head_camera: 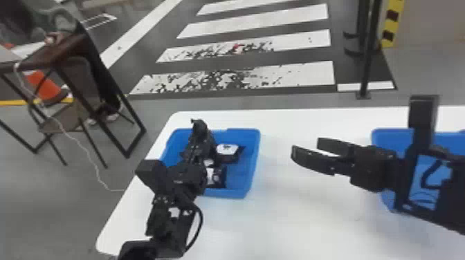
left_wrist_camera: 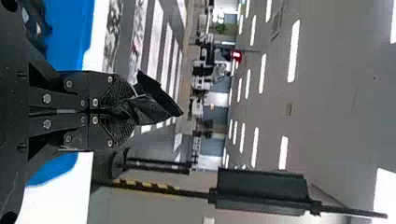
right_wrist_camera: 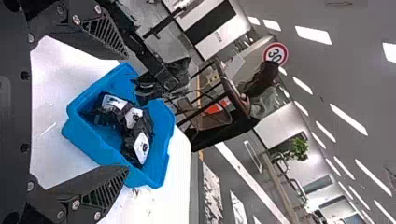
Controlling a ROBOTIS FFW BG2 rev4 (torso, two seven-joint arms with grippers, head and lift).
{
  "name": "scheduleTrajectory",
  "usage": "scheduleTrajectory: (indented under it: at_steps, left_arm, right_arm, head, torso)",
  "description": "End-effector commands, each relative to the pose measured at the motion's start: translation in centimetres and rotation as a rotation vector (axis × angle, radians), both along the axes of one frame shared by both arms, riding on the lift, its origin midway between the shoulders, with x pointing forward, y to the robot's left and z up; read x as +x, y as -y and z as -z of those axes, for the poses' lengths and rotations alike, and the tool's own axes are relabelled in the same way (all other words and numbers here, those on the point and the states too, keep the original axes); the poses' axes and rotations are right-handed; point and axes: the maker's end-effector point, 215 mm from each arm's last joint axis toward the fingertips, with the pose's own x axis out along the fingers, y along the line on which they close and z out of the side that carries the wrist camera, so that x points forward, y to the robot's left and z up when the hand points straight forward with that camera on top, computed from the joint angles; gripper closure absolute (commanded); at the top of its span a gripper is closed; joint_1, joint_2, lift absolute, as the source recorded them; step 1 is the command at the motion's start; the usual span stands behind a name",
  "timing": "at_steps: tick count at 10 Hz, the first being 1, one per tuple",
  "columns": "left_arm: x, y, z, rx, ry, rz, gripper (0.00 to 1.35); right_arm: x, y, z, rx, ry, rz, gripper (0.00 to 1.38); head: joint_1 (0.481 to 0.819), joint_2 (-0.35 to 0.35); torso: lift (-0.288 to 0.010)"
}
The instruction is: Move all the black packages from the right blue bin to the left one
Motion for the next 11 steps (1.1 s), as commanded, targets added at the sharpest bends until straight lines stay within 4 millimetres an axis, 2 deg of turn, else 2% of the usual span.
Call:
scheduleTrajectory:
  at_steps: [1, 2, 3, 4, 5, 6, 7, 8, 9, 11]
  left_arm:
    - [0.1, -1.6, 1.4, 0.021, 0.017, -0.05, 0.75]
    - [-0.2, -0.9, 2.3, -0.034, 0.009, -0.036, 0.14]
    - [-0.3, 0.2, 1.8, -0.049, 0.03, 0.0, 0.0]
    - [-0.6, 1.7, 0.7, -0.048, 0.071, 0.038, 0.09]
    - [-1.3, 3.3, -0.6, -0.056, 0.127, 0.064, 0.09]
    - [-1.8, 4.8, -0.9, -0.069, 0.138, 0.092, 0.06]
    - [-2.4, 5.8, -0.6, -0.046, 0.134, 0.105, 0.02]
    - [-3.2, 6.7, -0.3, -0.013, 0.133, 0.117, 0.0]
    - [-4.1, 7.6, -0.1, -0.019, 0.14, 0.12, 0.0]
    - [-6.5, 10.0, -1.8, -0.054, 0.128, 0.128, 0.0]
  right_arm:
    - [0.8, 2.3, 0.2, 0.009, -0.005, 0.052, 0.16]
    - [1.4, 4.4, 0.2, -0.006, 0.022, 0.1, 0.16]
    - [2.2, 7.4, -0.2, -0.026, 0.074, 0.18, 0.16]
    - [3.0, 10.2, -0.8, -0.045, 0.13, 0.258, 0.16]
    - [3.6, 14.0, -1.1, -0.082, 0.195, 0.354, 0.16]
    - [3.3, 17.9, -1.5, -0.137, 0.274, 0.452, 0.16]
    - [2.6, 20.5, -1.6, -0.151, 0.325, 0.52, 0.16]
    - [1.4, 21.3, -2.2, -0.127, 0.38, 0.556, 0.16]
    - [0.2, 21.9, -2.0, -0.127, 0.416, 0.588, 0.16]
    - [-2.4, 25.1, 0.2, -0.182, 0.42, 0.693, 0.16]
  head:
    - [0.695, 0.35]
    - [0.695, 0.35]
    - [0.695, 0.35]
    - [0.695, 0.35]
    - [0.695, 0.315]
    - [0.695, 0.263]
    - [0.695, 0.205]
    - [0.695, 0.15]
    - [0.695, 0.129]
    - [0.695, 0.082]
  torso:
    - [-0.14]
    - [-0.14]
    - [-0.14]
    - [-0.14]
    - [-0.14]
    - [-0.14]
    - [-0.14]
    - [-0.14]
    - [-0.14]
    - [-0.14]
